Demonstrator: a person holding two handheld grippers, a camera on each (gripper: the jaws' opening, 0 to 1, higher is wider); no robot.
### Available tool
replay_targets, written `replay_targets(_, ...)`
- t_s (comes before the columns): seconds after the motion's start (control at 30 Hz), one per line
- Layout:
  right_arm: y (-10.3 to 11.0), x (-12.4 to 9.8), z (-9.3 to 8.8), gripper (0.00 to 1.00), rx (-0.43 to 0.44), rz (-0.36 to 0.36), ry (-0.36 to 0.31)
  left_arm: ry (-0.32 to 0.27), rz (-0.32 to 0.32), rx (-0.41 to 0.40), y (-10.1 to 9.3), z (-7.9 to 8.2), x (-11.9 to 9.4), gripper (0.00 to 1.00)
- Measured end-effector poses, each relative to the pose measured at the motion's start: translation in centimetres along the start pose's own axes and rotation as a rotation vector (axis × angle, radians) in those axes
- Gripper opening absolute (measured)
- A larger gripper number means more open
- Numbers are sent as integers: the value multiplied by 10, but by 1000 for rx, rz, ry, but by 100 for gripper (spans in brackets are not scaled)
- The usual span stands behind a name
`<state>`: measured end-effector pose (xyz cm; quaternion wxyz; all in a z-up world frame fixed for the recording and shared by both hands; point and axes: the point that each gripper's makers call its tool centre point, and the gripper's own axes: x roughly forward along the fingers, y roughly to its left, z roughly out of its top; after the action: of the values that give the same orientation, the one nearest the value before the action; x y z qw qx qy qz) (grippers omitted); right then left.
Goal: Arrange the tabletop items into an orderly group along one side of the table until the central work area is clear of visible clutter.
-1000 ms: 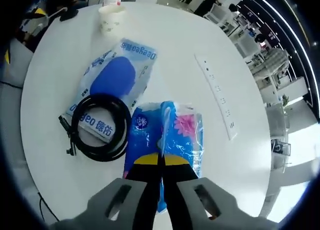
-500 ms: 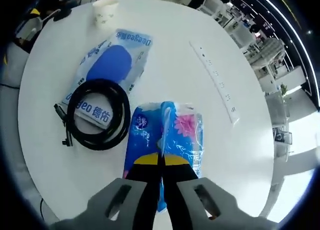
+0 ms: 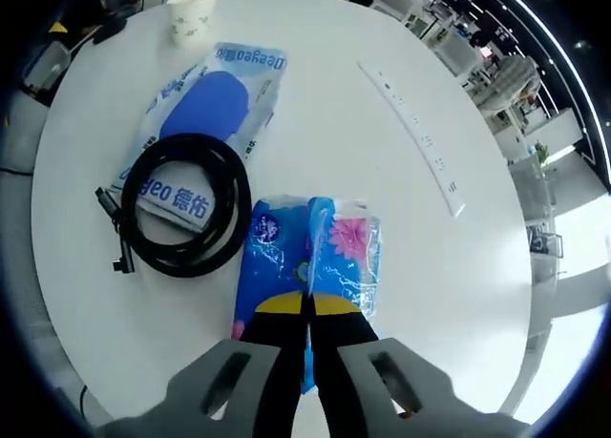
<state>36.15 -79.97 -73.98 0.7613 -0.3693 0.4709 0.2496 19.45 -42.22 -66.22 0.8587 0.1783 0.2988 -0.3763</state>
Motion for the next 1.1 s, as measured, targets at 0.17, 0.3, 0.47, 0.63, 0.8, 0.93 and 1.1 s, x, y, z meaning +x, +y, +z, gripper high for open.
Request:
replay_targets(0.17, 0, 1, -3, 0, 14, -5, 1, 4, 0, 2, 0, -1, 0, 87)
replay_targets(0.3, -3, -3, -1, 0, 15, -11, -15, 3, 1, 1, 0, 0, 0, 87)
replay_targets(0.47, -4, -10, 1, 2, 19, -19, -34, 2, 0, 3, 0, 0, 0, 87)
replay_targets(0.63, 1, -18, 4, 4, 6, -20, -60, -13, 1, -4, 0, 4, 0, 87)
replay_targets(0.8, 5, -22, 7, 10, -19, -7, -85, -17, -1, -1, -1, 5, 1, 88)
replay_targets(0.93, 9, -25, 12, 12, -24, 2, -115, -23, -1, -3, -1, 6, 0, 88)
replay_targets(1.1, 20, -32, 21, 18, -67, 33, -167, -25, -1, 0, -2, 7, 0, 88)
